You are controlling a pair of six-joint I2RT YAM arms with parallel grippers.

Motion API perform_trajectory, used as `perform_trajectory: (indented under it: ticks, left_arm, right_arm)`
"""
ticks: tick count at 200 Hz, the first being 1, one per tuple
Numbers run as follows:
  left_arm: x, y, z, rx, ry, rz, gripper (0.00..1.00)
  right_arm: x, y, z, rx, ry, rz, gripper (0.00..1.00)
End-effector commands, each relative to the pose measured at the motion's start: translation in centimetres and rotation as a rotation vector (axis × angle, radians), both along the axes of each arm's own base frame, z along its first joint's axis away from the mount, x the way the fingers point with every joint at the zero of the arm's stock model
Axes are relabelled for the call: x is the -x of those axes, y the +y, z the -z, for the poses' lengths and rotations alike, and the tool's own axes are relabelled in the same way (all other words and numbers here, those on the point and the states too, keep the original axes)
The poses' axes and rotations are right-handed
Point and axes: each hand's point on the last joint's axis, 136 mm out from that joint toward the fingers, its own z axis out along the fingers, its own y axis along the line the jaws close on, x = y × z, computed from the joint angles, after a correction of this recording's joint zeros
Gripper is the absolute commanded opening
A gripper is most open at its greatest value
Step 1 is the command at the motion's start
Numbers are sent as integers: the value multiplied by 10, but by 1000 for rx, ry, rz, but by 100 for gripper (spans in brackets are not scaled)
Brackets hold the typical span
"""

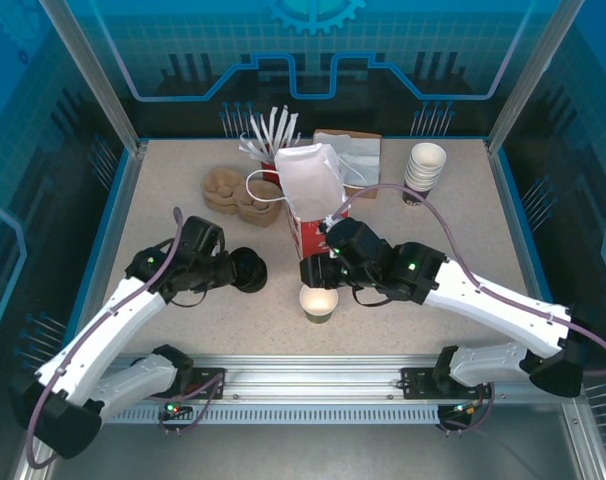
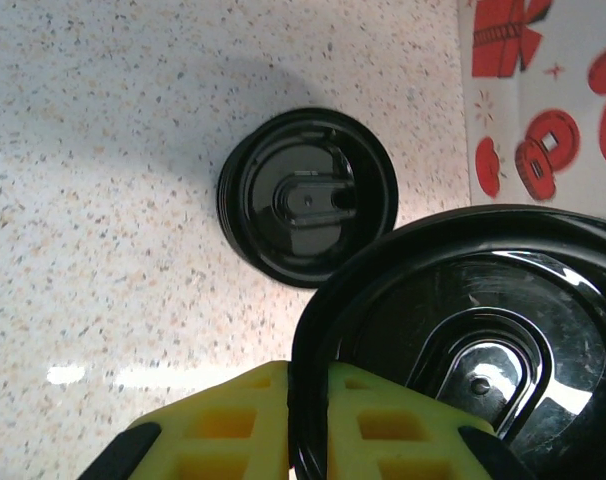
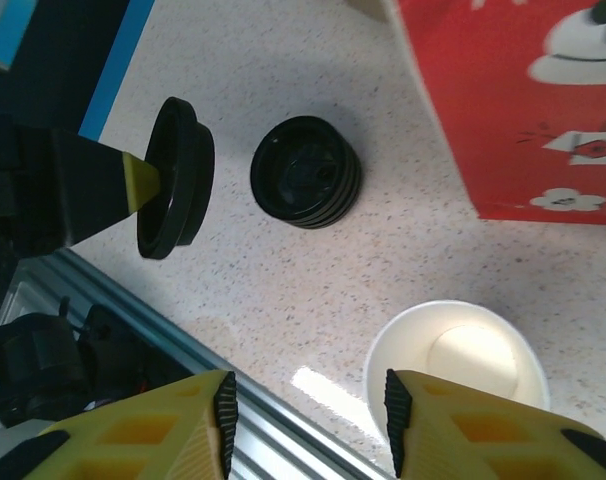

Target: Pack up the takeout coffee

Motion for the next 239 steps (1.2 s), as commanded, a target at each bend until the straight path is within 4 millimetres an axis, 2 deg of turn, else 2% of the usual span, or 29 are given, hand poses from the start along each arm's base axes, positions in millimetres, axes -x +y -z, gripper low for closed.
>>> perform_trajectory:
  ticks: [1,39,76,108,146,203,228,239]
  left_arm:
    - [26,6,-11,-5,39,-2,12]
    - [46,1,-22,0,56,39,12]
    - [50,-14,-32,-2,45,88,12]
    - [45,-30,-45,-23,11,131,12]
    - [38,-53,-50,-21,-5,176,12]
    - [32,-78,-59,-15,-26,222,12]
    - [32,-84,-61,-22,-29,239,12]
    - [32,-86,-61,-22,-29,244,12]
  right_arm:
    - [10,18,-10,-23,38,-47,48]
    - [16,46,-20,-33,48,-106,54]
    - [18,59,-17,-19,69,-128,56]
    - [19,55,-11,-2,85,-110,56]
    - [19,46,-12,21,73,-104,58]
    - [18,37,-1,56,80,-84,59]
    - [15,33,2,69,81,-73,56]
    - [14,32,2,70,81,-67,51]
